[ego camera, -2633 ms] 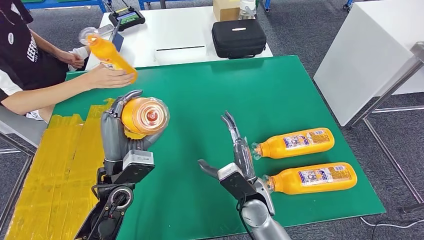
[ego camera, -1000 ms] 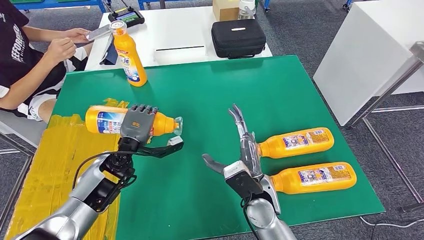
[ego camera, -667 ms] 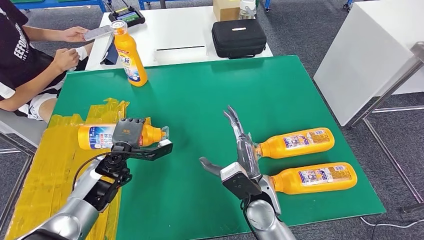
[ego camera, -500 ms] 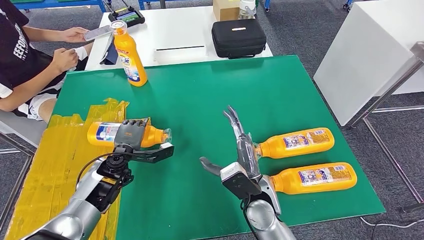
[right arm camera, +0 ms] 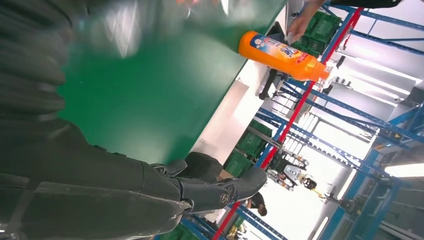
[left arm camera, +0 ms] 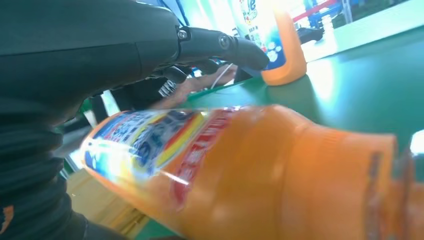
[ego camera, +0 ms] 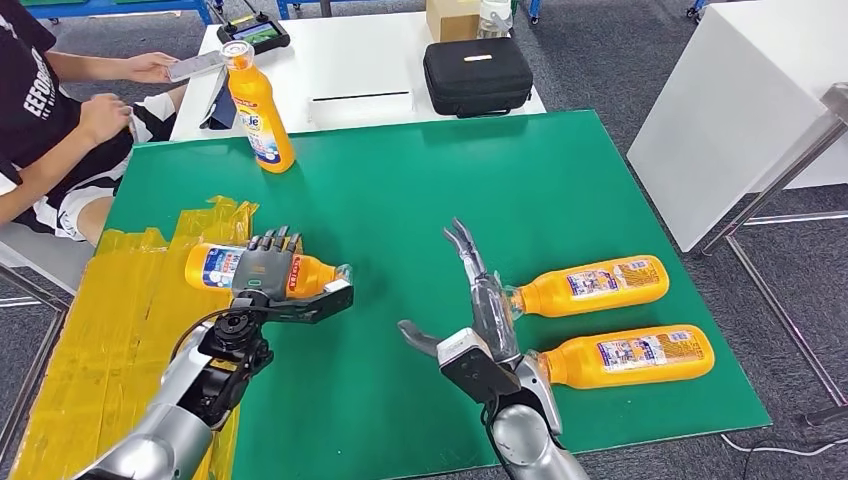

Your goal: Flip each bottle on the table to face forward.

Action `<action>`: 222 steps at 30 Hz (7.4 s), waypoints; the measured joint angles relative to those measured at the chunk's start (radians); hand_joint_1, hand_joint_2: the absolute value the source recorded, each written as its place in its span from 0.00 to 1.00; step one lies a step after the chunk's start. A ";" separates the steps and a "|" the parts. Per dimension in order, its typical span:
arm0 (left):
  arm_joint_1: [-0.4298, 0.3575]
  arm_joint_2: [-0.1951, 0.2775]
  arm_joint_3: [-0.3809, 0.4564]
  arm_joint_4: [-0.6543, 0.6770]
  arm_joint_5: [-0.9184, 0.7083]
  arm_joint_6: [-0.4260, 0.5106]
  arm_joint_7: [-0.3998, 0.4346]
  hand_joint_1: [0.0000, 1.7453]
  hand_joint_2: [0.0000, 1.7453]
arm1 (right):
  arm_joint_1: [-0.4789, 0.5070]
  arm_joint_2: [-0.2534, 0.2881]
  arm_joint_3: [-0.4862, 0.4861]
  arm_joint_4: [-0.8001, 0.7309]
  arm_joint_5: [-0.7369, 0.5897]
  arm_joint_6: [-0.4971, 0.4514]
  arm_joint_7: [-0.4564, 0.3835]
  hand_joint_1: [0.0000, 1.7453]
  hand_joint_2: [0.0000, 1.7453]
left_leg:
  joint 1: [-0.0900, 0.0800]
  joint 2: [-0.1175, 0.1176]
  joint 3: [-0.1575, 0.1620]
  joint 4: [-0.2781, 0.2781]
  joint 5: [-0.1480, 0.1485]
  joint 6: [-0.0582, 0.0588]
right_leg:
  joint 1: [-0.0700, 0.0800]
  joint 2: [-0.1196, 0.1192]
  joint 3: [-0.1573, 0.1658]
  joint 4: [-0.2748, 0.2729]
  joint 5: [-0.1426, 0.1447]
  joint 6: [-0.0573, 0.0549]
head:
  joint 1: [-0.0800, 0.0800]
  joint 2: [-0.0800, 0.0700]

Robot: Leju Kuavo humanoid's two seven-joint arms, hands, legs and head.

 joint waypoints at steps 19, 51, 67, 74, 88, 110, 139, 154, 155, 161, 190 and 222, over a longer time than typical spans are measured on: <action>0.187 -0.173 0.189 -0.570 0.848 0.582 -0.636 0.00 1.00 | 0.044 -0.008 -0.024 -0.018 0.032 -0.103 -0.022 0.00 1.00 | -0.001 0.000 0.000 0.000 -0.003 0.002 | 0.000 0.000 0.000 0.000 -0.002 0.002 | 0.000 0.000; 0.283 -0.146 0.101 -0.654 1.296 0.453 -0.725 0.00 1.00 | -0.020 -0.431 -0.390 0.047 0.667 0.205 0.070 0.00 1.00 | -0.006 -0.001 0.000 0.001 -0.004 0.008 | -0.005 -0.002 0.002 0.000 -0.002 0.005 | -0.001 0.000; 0.285 -0.142 0.095 -0.584 1.315 0.454 -0.746 0.00 1.00 | -0.125 -0.463 -0.421 0.239 0.705 0.195 0.068 0.00 1.00 | -0.007 -0.001 0.000 0.001 -0.003 0.009 | -0.006 -0.002 0.002 0.000 -0.002 0.005 | 0.000 0.000; 0.281 -0.142 0.093 -0.554 1.322 0.453 -0.749 0.00 1.00 | -0.176 -0.456 -0.418 0.329 0.717 0.197 0.065 0.00 1.00 | -0.006 -0.001 0.000 0.001 -0.003 0.009 | -0.005 -0.002 0.002 0.000 -0.002 0.005 | -0.001 0.000; 0.261 -0.143 0.076 -0.481 1.348 0.463 -0.749 0.00 1.00 | -0.358 -0.396 -0.300 0.657 0.879 0.127 0.161 0.00 1.00 | -0.006 0.000 0.000 0.001 -0.002 0.009 | -0.005 -0.002 0.002 0.000 -0.002 0.005 | 0.000 0.000; 0.273 -0.144 0.075 -0.427 1.359 0.468 -0.737 0.00 1.00 | -0.466 -0.332 -0.239 0.879 0.935 0.039 0.284 1.00 1.00 | -0.007 0.000 0.006 0.001 -0.001 0.011 | -0.005 -0.002 0.008 0.000 -0.001 0.006 | 0.000 0.000; 0.282 -0.102 -0.104 -0.551 1.304 0.159 -0.584 0.00 1.00 | -0.209 -0.074 -0.401 0.308 -0.339 0.013 -0.194 1.00 1.00 | -0.006 0.000 0.001 0.001 -0.002 0.010 | -0.005 -0.002 0.002 0.000 -0.001 0.006 | 0.000 0.000; 0.266 -0.076 -0.180 -0.628 1.303 0.051 -0.547 0.00 1.00 | -0.246 0.032 -0.355 0.369 -0.449 0.216 -0.205 1.00 1.00 | -0.006 0.000 0.001 0.000 -0.001 0.010 | -0.005 -0.002 0.002 0.000 -0.001 0.006 | 0.000 0.000; 0.264 -0.076 -0.181 -0.628 1.303 0.047 -0.545 0.00 1.00 | -0.253 0.041 -0.344 0.376 -0.447 0.228 -0.204 1.00 1.00 | -0.006 0.000 0.001 0.000 -0.001 0.010 | -0.005 -0.002 0.002 0.000 -0.001 0.006 | 0.000 0.000; 0.254 -0.075 -0.196 -0.627 1.303 0.035 -0.542 0.00 1.00 | -0.286 0.085 -0.265 0.406 -0.427 0.272 -0.195 1.00 1.00 | -0.006 0.000 0.001 0.000 -0.001 0.009 | -0.004 -0.002 0.002 0.000 -0.001 0.006 | 0.000 0.000; 0.273 -0.083 -0.200 -0.627 1.247 0.061 -0.532 0.00 1.00 | -0.305 0.132 0.141 0.499 -0.040 0.065 -0.073 1.00 1.00 | -0.005 0.000 0.000 0.000 -0.001 0.009 | -0.005 -0.002 0.001 0.000 -0.002 0.005 | 0.000 0.000; 0.289 -0.082 -0.194 -0.621 1.326 0.051 -0.538 1.00 1.00 | -0.302 0.124 0.173 0.527 -0.026 0.005 -0.059 0.33 1.00 | -0.006 0.000 0.000 0.000 -0.001 0.009 | -0.004 -0.002 0.000 0.000 -0.002 0.005 | 0.000 0.000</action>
